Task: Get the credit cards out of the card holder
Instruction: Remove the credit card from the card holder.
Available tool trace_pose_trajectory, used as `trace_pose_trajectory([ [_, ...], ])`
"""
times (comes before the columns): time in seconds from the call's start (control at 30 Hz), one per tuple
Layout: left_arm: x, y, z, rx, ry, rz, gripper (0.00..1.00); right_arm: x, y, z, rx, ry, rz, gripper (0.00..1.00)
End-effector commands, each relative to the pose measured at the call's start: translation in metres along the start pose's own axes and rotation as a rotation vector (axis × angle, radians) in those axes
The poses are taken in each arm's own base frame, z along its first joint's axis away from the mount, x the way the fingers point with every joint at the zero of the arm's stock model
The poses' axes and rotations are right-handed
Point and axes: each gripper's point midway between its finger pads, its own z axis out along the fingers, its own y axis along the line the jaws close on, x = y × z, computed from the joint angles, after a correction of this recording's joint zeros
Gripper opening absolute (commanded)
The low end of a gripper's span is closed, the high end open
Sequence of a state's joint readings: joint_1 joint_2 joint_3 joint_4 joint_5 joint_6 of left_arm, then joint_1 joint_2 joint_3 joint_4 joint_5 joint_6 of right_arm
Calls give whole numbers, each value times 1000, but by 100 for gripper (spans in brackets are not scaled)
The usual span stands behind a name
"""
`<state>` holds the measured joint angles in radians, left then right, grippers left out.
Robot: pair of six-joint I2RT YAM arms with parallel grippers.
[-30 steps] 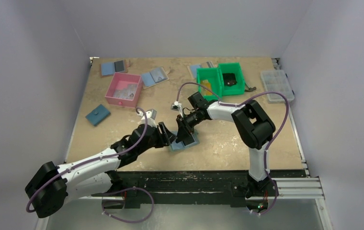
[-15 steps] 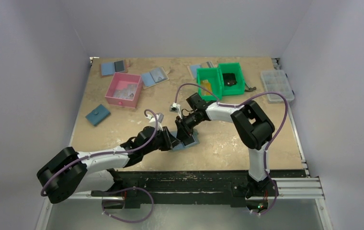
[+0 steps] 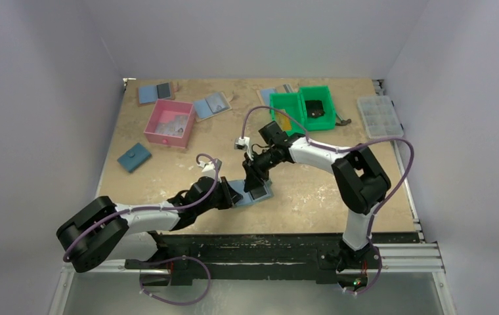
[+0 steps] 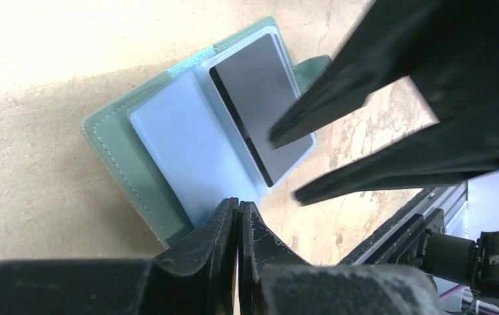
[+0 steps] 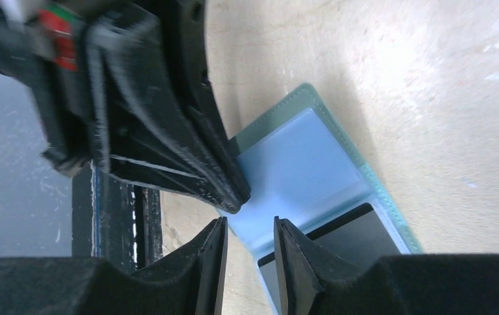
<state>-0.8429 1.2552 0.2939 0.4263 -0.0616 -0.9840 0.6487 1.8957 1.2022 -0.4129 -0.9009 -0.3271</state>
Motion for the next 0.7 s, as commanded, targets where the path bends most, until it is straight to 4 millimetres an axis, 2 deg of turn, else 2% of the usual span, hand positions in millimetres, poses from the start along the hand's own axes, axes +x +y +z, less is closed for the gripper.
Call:
trace_pose_trajectory([
  [0.0, -9, 6, 3, -18, -53, 3, 6, -32, 5, -28, 93, -38, -163, 40],
  [0.47, -22, -6, 5, 11, -103, -33, 7, -21, -33, -46, 303, 20, -181, 40],
  [0.67, -27, -12, 11, 9, -102, -41, 7, -11, -49, -48, 364, 60, -162, 40],
])
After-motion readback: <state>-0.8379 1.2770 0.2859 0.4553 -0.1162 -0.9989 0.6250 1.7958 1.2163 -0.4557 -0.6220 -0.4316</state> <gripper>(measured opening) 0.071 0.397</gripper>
